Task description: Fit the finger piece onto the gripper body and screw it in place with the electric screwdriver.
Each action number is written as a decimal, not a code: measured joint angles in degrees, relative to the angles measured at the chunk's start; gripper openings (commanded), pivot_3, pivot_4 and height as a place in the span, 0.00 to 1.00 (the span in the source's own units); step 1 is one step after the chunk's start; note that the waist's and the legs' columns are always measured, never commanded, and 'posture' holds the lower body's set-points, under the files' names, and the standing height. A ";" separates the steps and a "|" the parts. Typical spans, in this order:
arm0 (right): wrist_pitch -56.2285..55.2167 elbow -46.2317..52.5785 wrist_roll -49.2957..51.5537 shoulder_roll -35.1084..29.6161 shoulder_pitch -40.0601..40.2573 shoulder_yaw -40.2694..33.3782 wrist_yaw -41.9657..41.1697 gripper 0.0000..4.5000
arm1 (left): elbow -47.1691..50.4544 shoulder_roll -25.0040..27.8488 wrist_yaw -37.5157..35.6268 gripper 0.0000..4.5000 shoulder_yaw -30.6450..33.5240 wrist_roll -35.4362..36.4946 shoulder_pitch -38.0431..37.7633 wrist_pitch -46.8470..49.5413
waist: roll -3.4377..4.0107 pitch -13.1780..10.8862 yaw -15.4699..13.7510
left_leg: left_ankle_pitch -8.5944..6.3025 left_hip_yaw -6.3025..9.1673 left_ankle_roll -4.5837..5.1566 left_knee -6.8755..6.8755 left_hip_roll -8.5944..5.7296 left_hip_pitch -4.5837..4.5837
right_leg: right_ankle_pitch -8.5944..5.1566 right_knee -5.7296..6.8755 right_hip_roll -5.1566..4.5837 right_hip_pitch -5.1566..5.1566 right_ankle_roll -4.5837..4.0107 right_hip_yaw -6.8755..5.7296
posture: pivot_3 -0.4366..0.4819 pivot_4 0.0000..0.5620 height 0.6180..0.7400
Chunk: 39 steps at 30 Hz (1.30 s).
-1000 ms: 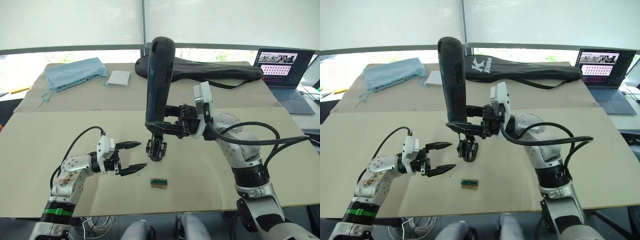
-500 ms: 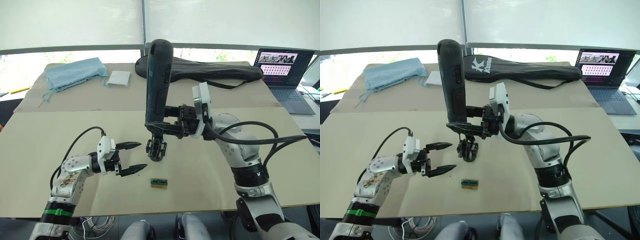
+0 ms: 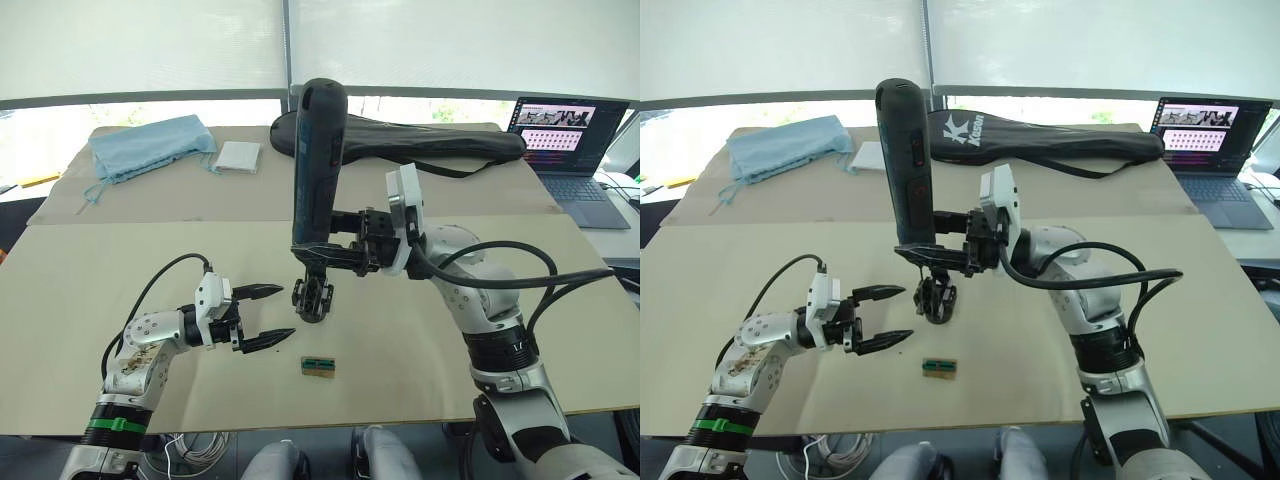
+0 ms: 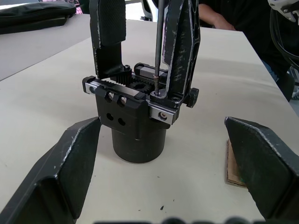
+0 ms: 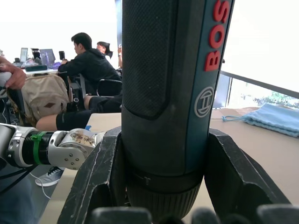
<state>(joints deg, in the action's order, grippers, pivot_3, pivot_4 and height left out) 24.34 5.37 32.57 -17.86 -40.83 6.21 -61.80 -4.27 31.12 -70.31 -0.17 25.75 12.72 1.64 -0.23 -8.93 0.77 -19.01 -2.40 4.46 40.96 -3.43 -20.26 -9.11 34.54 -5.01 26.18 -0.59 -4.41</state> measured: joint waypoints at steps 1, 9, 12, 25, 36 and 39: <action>0.00 -0.06 -0.05 -0.01 -0.12 0.00 -0.05 0.42 | 0.00 0.00 0.00 1.00 0.00 0.00 0.00 -0.01 | 0.00 0.00 0.00 | 0.00 0.00 0.00 0.00 0.00 0.00 | 0.00 0.00 0.00 0.00 0.00 0.01 | 0.48 0.27 1.00; -0.01 -0.32 -0.41 -0.05 -0.46 0.00 -0.30 0.42 | 0.00 0.00 -0.02 1.00 0.00 -0.01 -0.04 -0.01 | 0.00 0.00 -0.01 | 0.00 0.00 0.00 0.00 0.00 0.00 | 0.00 0.00 -0.01 0.00 0.00 0.12 | 0.48 0.27 1.00; -0.02 -0.31 -0.44 -0.01 -0.46 0.01 -0.45 0.42 | 0.00 -0.02 -0.02 1.00 0.00 -0.02 -0.04 -0.01 | 0.00 0.00 -0.01 | 0.00 0.00 0.00 0.00 0.00 0.00 | 0.00 0.00 -0.01 0.00 0.00 0.14 | 0.48 0.27 1.00; 0.00 -0.31 -0.31 0.24 -0.45 0.20 -0.75 0.42 | 0.00 -0.04 0.07 1.00 -0.02 -0.08 -0.04 0.00 | 0.00 0.00 -0.01 | 0.00 0.00 0.00 0.00 0.00 0.00 | 0.00 0.00 -0.01 0.00 0.00 0.15 | 0.48 0.27 1.00; 0.01 -0.31 -0.31 0.37 -0.45 0.25 -1.13 0.42 | 0.00 -0.25 0.19 1.00 -0.04 -0.88 -0.04 0.03 | 0.00 0.00 -0.01 | 0.00 0.00 0.00 0.00 0.00 0.00 | 0.00 0.00 -0.01 0.00 0.00 0.15 | 0.48 0.27 1.00; 0.01 -0.31 -0.31 0.38 -0.45 0.31 -1.17 0.42 | 0.00 -0.32 0.18 1.00 -0.04 -0.89 -0.05 0.03 | 0.00 0.00 -0.01 | 0.00 0.00 0.00 -0.01 0.00 0.00 | 0.00 0.00 -0.01 0.01 0.00 0.15 | 0.48 0.27 1.00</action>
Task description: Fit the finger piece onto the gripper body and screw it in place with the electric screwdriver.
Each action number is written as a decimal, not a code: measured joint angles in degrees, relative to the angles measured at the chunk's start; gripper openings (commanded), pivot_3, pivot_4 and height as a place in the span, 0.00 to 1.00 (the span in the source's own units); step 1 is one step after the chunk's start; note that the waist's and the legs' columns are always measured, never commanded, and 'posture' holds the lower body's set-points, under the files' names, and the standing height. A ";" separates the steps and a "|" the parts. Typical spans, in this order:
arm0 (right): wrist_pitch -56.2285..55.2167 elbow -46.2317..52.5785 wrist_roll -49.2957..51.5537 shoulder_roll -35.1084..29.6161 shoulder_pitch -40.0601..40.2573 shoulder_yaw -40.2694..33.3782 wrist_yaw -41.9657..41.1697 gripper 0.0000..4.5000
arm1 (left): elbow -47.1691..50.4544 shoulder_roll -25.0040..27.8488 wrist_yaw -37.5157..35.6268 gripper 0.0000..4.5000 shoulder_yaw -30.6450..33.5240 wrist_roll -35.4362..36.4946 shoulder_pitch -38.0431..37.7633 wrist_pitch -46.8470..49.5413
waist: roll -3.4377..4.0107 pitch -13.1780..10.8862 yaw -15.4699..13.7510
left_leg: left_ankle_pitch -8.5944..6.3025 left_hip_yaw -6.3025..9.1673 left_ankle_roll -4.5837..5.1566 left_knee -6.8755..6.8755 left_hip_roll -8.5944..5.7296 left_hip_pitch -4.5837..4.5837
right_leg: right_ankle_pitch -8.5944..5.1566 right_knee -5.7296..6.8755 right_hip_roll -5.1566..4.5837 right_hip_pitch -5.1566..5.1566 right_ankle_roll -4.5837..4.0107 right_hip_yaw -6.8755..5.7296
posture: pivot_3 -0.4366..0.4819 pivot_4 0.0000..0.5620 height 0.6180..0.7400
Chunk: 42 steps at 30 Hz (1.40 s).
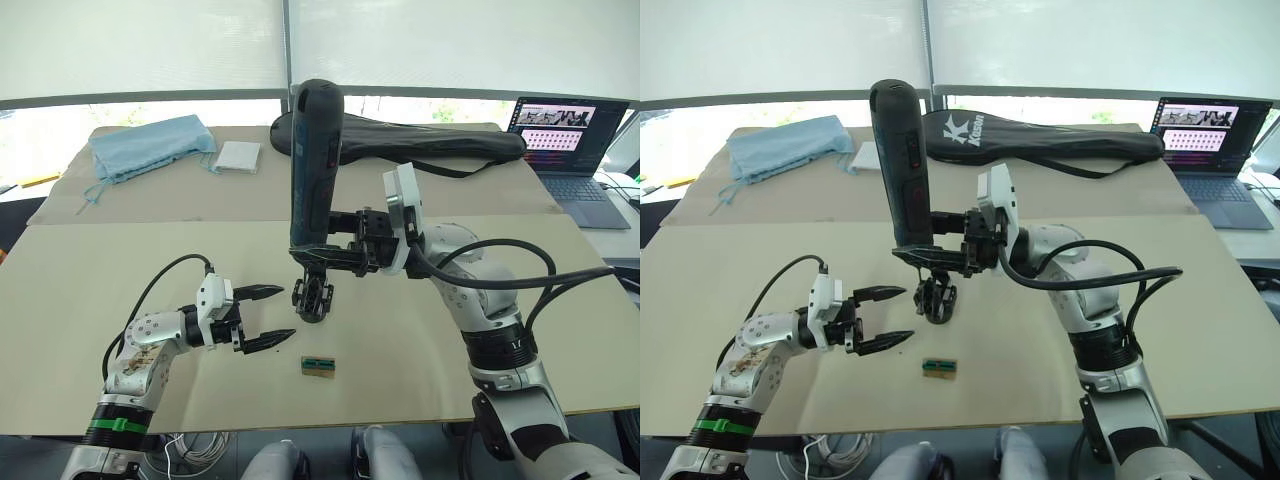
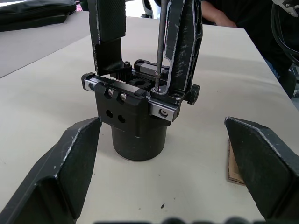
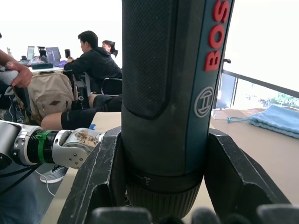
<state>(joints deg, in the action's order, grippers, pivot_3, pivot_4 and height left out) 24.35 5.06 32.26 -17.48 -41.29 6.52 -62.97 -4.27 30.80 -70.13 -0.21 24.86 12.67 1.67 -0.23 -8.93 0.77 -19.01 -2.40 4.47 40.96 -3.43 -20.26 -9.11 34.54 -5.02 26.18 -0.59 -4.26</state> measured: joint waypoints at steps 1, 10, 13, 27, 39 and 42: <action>0.00 0.00 0.00 0.00 0.00 0.06 -0.02 0.42 | 0.00 -0.01 0.00 1.00 0.00 0.00 0.00 0.00 | 0.00 0.00 0.00 | 0.00 0.00 0.00 0.00 0.00 0.00 | 0.00 0.00 0.00 0.00 0.00 0.00 | 0.48 0.27 1.00; 0.00 -0.05 -0.02 -0.05 0.00 0.28 -0.05 0.42 | 0.00 -0.14 -0.02 1.00 0.00 -0.01 -0.22 -0.01 | 0.00 0.00 0.00 | 0.00 0.00 0.00 0.00 0.00 0.00 | 0.00 0.00 0.00 0.00 0.00 0.01 | 0.48 0.27 1.00; 0.00 -0.23 -0.05 -0.05 0.00 0.40 -0.04 0.42 | 0.00 -0.19 -0.03 1.00 0.00 -0.02 -0.24 -0.01 | 0.00 0.00 0.00 | 0.00 0.00 0.00 0.00 0.00 0.00 | 0.00 0.00 0.00 0.00 0.00 0.01 | 0.48 0.27 1.00; -0.35 -1.33 -1.22 0.37 -0.02 0.79 -0.02 0.42 | -2.07 -0.67 1.19 1.00 -1.45 -3.24 0.21 -0.33 | 0.00 0.00 -0.01 | 0.00 0.00 0.00 0.00 0.00 0.00 | 0.00 0.01 -0.01 0.00 0.00 0.01 | 0.48 0.27 1.00; -0.45 -1.35 -1.43 0.47 -0.06 0.80 -0.29 0.42 | -11.65 -4.93 1.85 1.00 -5.45 -7.88 6.75 -3.21 | 0.00 0.00 -0.06 | 0.00 0.00 0.01 0.02 -0.02 0.00 | 0.00 0.07 -0.04 0.00 0.00 0.00 | 0.48 0.27 1.00; -0.45 -1.35 -1.60 0.48 -0.14 0.83 -0.48 0.42 | -15.56 -6.84 1.36 1.00 -6.39 -8.62 9.45 -5.14 | -0.01 0.01 -0.05 | 0.00 0.00 0.01 0.03 -0.02 0.00 | 0.00 0.09 -0.04 0.00 0.00 0.00 | 0.48 0.27 1.00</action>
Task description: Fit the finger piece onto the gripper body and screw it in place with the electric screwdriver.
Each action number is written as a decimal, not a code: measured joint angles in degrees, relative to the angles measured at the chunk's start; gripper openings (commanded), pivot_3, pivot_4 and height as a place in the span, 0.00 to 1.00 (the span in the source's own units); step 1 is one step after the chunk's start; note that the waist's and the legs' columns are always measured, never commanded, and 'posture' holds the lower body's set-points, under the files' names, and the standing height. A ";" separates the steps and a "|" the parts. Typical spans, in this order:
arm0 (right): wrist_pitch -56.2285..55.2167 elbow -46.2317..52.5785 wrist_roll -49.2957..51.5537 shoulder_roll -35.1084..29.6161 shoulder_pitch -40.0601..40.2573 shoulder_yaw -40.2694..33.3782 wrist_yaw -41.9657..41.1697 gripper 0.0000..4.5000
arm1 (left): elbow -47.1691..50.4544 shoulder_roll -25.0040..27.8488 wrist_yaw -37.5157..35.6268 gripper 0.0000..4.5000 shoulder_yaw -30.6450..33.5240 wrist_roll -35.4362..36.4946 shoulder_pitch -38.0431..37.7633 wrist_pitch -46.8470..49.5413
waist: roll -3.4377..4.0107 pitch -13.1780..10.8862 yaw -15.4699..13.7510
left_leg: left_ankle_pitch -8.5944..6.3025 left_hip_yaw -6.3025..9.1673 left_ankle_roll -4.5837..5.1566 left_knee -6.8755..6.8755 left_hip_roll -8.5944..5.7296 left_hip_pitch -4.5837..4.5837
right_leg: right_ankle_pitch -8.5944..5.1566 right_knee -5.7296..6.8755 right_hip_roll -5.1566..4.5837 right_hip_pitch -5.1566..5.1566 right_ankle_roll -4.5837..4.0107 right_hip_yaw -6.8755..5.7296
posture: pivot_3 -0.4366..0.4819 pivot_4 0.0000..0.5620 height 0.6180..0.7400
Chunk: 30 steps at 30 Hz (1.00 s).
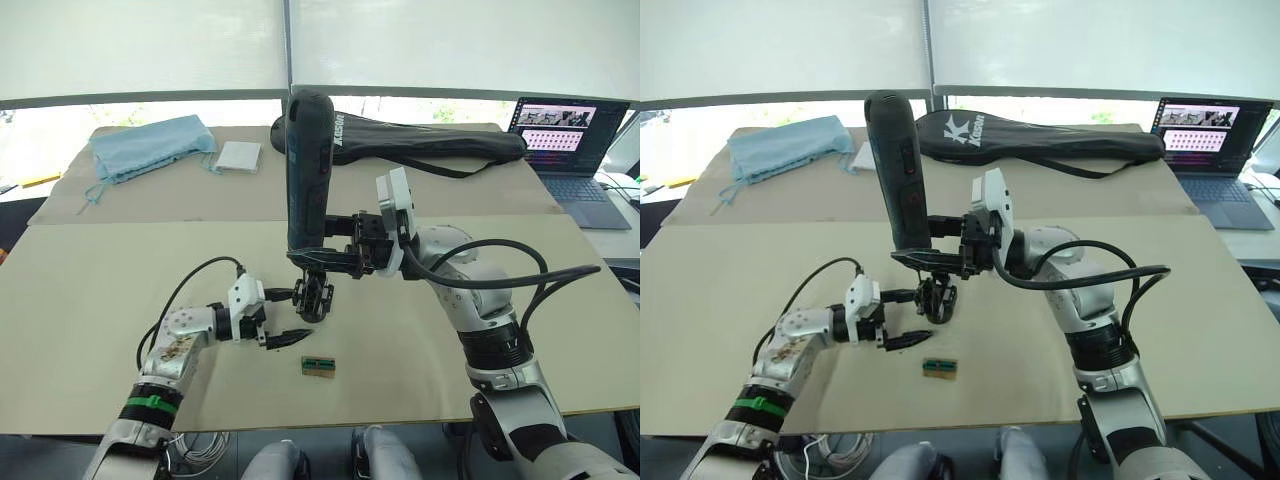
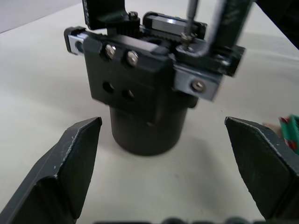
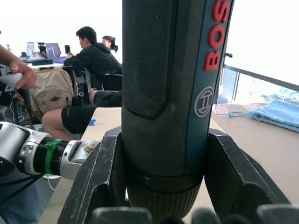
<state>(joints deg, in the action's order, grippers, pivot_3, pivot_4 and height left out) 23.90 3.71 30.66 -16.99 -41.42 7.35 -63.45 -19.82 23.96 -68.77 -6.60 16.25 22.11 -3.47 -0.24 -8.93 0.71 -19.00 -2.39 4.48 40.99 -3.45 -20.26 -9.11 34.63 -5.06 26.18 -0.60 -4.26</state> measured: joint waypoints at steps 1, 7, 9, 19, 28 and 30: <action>0.00 0.00 -0.01 0.00 -0.01 0.02 -0.03 0.42 | -1.14 -0.33 -0.22 1.00 -0.26 -0.41 0.82 -0.41 | 0.00 0.00 0.02 | 0.00 0.00 0.00 0.00 0.00 0.00 | 0.00 0.02 0.00 0.00 0.00 0.00 | 0.48 0.27 1.00; 0.00 0.00 -0.05 0.00 -0.02 0.05 0.00 0.42 | -7.67 -1.51 -1.50 1.00 -0.56 -0.93 3.87 -4.31 | 0.00 0.00 0.04 | 0.00 0.00 0.00 0.00 0.02 0.00 | 0.00 0.28 -0.01 0.01 0.00 0.02 | 0.48 0.27 1.00; 0.00 0.00 -0.06 0.00 -0.02 0.05 0.01 0.42 | -8.97 -1.91 -1.95 1.00 -0.56 -0.92 4.45 -5.43 | -0.01 0.00 0.03 | 0.00 0.00 0.01 0.01 0.01 0.00 | 0.00 0.28 -0.04 0.00 0.00 0.04 | 0.48 0.27 1.00; 0.00 0.00 -0.09 -0.01 -0.02 0.06 0.25 0.42 | -11.68 -3.00 -2.79 1.00 -0.24 -0.93 5.18 -8.78 | -0.01 0.01 -0.10 | -0.01 0.02 0.02 0.02 -0.01 0.00 | 0.00 0.27 -0.09 0.00 0.00 0.06 | 0.48 0.27 1.00; 0.00 0.02 -0.09 -0.03 -0.02 0.07 0.36 0.42 | -12.26 -4.06 -3.25 0.88 -0.93 -1.69 6.19 -8.61 | -0.01 0.01 -0.06 | -0.02 0.02 0.04 0.01 0.00 0.00 | 0.00 0.28 -0.09 0.01 0.00 0.09 | 0.48 0.27 1.00; 0.00 0.02 -0.09 -0.03 -0.02 0.09 0.41 0.42 | -12.27 -4.06 -3.26 0.70 -1.00 -1.82 6.26 -8.60 | -0.01 0.01 -0.06 | -0.02 0.02 0.05 0.01 0.00 0.00 | 0.00 0.27 -0.09 0.01 0.00 0.09 | 0.48 0.27 1.00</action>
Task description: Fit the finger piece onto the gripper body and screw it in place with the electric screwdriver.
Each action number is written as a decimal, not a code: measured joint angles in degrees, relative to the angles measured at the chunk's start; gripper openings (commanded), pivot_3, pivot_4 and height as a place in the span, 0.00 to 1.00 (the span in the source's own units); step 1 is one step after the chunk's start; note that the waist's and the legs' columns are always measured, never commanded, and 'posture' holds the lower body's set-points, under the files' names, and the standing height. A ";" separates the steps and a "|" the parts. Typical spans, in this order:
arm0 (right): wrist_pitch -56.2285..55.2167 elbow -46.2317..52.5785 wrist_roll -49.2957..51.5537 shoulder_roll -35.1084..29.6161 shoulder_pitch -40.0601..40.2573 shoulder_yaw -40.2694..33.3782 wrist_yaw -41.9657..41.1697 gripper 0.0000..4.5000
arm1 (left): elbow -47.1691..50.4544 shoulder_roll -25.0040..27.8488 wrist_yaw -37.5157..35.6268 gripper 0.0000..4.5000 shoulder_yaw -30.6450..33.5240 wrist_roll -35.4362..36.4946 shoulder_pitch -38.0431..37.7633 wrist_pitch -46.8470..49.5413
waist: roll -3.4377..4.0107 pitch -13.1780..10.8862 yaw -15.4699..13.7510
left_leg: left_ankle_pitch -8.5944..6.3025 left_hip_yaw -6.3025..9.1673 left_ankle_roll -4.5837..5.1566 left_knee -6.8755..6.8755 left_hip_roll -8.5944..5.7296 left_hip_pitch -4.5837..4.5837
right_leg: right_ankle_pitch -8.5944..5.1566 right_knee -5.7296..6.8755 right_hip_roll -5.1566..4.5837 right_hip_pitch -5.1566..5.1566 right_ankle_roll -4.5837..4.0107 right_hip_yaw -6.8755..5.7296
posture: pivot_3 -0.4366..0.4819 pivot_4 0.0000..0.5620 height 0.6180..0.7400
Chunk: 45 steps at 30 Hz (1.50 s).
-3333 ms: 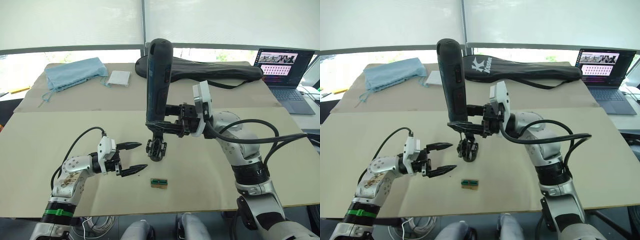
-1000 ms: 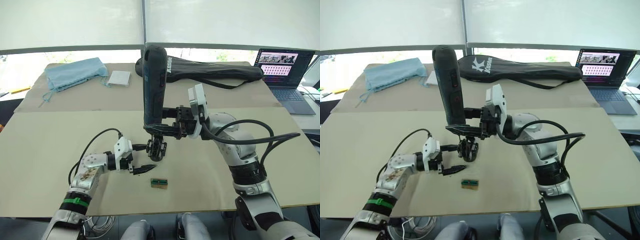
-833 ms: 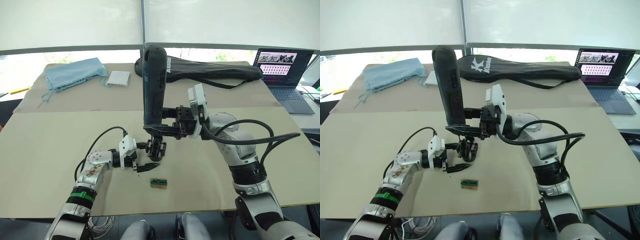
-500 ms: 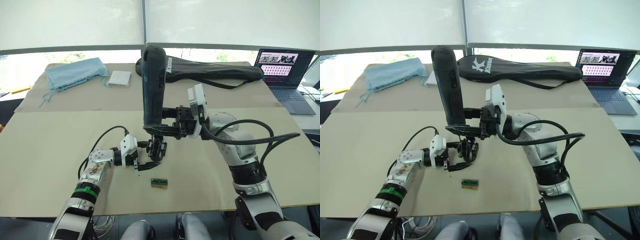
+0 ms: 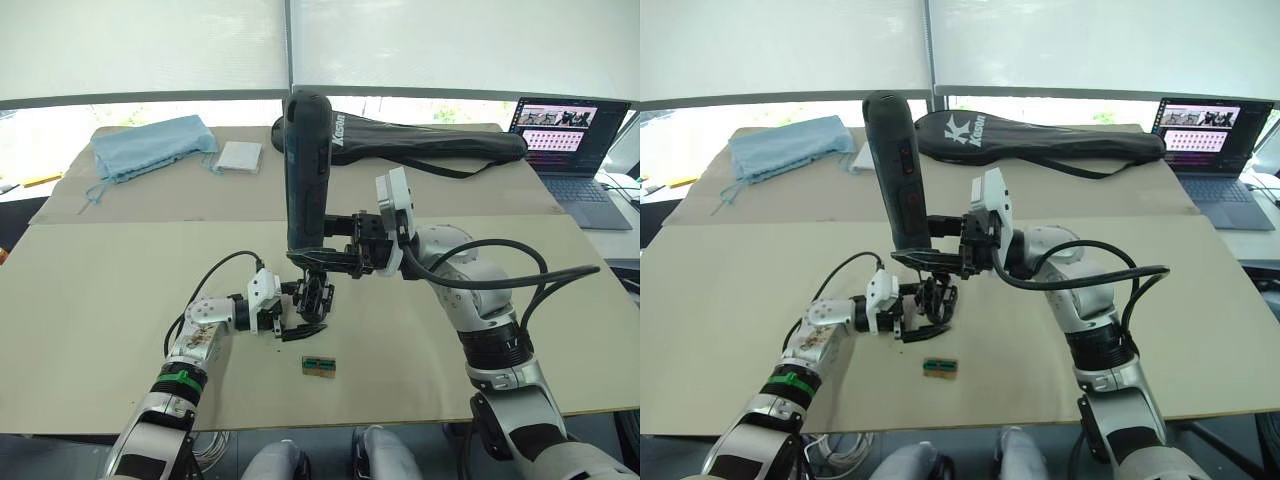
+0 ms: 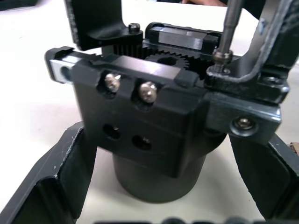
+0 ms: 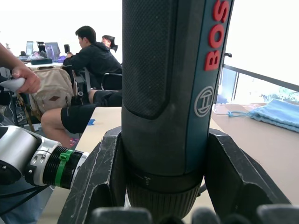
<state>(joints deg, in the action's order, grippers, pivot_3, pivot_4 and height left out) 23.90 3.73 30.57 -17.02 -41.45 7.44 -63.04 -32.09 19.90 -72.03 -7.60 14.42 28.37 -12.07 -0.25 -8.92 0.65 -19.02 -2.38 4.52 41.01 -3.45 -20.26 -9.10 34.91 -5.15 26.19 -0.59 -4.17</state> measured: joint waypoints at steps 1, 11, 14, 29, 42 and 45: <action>0.00 0.02 0.02 0.01 0.00 0.05 0.02 0.42 | -0.02 0.09 0.05 0.59 -0.01 -0.28 0.12 -0.05 | 0.00 0.00 0.01 | 0.00 0.00 0.00 0.00 0.00 0.00 | 0.00 0.00 0.00 0.00 0.00 0.00 | 0.48 0.27 1.00; -0.79 0.25 -0.23 0.02 0.00 0.60 0.06 0.42 | 0.30 0.11 0.31 0.54 -0.14 -1.55 0.28 -0.22 | -0.01 0.01 -0.05 | -0.01 0.00 0.02 0.00 0.00 0.00 | 0.00 0.00 -0.01 0.00 0.00 0.01 | 0.48 0.27 1.00; -1.16 0.25 -0.83 0.02 0.00 0.84 0.31 0.42 | 0.66 0.11 0.68 0.54 -0.27 -1.61 0.14 -0.12 | -0.01 0.01 -0.10 | -0.01 0.01 0.02 0.01 0.00 0.00 | 0.00 0.00 -0.01 0.00 0.00 0.01 | 0.48 0.27 1.00; -2.30 1.17 -1.41 -0.57 1.42 1.95 1.47 0.42 | 2.65 0.03 2.48 0.54 -0.46 -2.79 -0.36 2.11 | -0.04 0.18 -0.37 | -0.02 0.00 0.03 0.05 -0.01 0.05 | 0.00 -0.03 -0.04 -0.03 0.00 0.07 | 0.48 0.27 1.00; -2.20 1.42 -1.42 -0.84 1.92 2.91 3.73 0.42 | 3.77 0.02 3.41 0.54 -0.45 -2.85 -1.31 2.46 | -0.02 0.37 -0.41 | -0.02 0.00 0.04 0.04 0.01 0.09 | 0.00 -0.03 -0.04 -0.04 0.00 0.11 | 0.48 0.27 1.00; -1.93 1.57 -1.42 -0.89 2.15 2.98 4.63 0.42 | 3.77 0.01 3.57 0.54 -0.48 -2.91 -1.35 2.59 | -0.03 0.47 -0.41 | -0.03 0.00 0.05 0.04 0.01 0.10 | 0.00 -0.04 -0.04 -0.04 0.00 0.12 | 0.48 0.27 1.00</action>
<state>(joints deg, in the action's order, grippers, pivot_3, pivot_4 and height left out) 21.98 5.31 29.15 -17.91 -39.30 10.42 -58.41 -28.32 19.91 -68.46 -8.08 11.51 27.02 -9.48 -0.28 -8.45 0.24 -19.05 -2.37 4.57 41.05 -3.44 -20.16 -9.11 34.87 -5.19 26.14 -0.60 -4.05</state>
